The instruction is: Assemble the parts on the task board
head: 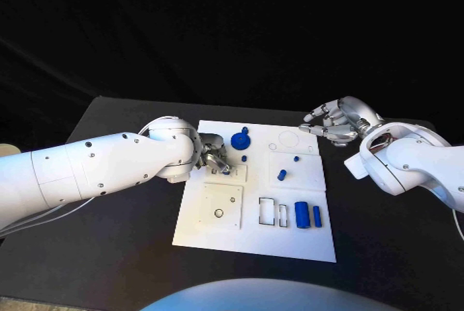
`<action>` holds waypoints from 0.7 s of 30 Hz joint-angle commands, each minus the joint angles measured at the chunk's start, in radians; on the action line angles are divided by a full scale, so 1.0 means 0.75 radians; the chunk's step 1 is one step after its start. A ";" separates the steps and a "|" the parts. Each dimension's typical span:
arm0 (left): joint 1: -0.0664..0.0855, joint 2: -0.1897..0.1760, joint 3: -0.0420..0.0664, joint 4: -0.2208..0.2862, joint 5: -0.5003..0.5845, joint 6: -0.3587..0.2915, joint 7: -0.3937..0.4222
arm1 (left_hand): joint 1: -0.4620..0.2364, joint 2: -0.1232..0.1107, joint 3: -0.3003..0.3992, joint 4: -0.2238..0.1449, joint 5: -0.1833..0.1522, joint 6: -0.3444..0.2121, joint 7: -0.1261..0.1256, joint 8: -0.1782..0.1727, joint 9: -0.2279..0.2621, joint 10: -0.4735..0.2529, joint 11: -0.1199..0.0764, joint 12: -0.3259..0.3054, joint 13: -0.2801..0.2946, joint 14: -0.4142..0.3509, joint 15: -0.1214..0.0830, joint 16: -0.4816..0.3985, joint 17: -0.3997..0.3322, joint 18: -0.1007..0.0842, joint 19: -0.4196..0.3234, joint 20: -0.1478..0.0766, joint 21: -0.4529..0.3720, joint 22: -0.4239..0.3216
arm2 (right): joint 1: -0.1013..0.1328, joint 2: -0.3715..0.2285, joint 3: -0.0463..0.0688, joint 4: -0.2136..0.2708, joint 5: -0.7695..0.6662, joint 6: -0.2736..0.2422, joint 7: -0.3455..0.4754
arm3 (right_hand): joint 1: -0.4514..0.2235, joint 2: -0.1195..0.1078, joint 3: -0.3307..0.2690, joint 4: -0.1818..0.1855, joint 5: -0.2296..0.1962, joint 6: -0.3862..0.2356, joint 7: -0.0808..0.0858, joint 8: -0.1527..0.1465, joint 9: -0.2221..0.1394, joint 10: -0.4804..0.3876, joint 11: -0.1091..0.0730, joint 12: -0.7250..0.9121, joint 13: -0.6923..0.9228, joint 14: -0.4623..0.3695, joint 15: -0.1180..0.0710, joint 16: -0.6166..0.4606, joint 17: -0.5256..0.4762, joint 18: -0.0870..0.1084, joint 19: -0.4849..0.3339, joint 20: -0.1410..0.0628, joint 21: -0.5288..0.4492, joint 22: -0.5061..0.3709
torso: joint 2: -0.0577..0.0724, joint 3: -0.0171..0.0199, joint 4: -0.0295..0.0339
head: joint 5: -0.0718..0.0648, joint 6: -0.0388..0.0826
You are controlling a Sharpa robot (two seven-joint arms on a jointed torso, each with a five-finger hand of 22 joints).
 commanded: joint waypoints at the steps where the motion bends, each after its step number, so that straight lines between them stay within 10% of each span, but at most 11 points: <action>1: -0.001 0.003 0.000 -0.002 0.009 0.021 0.002 | -0.013 0.002 -0.023 0.011 -0.005 0.005 0.007 -0.007 -0.002 -0.001 0.004 0.009 0.000 0.112 -0.008 0.007 0.256 -0.015 0.002 -0.001 -0.005 0.000 | -0.001 0.001 0.000 -0.001 -0.003 0.009 0.010 | -0.012 -0.007 0.001 0.003 0.009 -0.012 -0.002 0.005 0.000 -0.008 0.000 -0.008 -0.003 0.077 -0.007 -0.007 0.105 0.012 -0.005 0.000 -0.005 -0.001 | 0.000 -0.0004 0.0006 | -0.001 0.001; 21: -0.001 0.004 0.000 -0.015 0.010 0.027 0.002 | -0.039 0.017 -0.085 0.027 -0.008 0.008 0.009 -0.011 -0.005 -0.001 0.006 0.011 0.000 0.111 -0.006 0.007 0.254 -0.015 0.003 0.000 -0.006 0.001 | -0.005 0.000 0.000 -0.004 -0.006 0.011 0.013 | -0.036 -0.007 -0.004 0.004 0.004 -0.016 -0.002 0.010 0.000 -0.012 0.001 -0.014 -0.010 0.075 -0.007 -0.013 0.096 0.014 -0.010 0.000 -0.022 -0.011 | 0.000 -0.0014 0.0014 | -0.001 0.005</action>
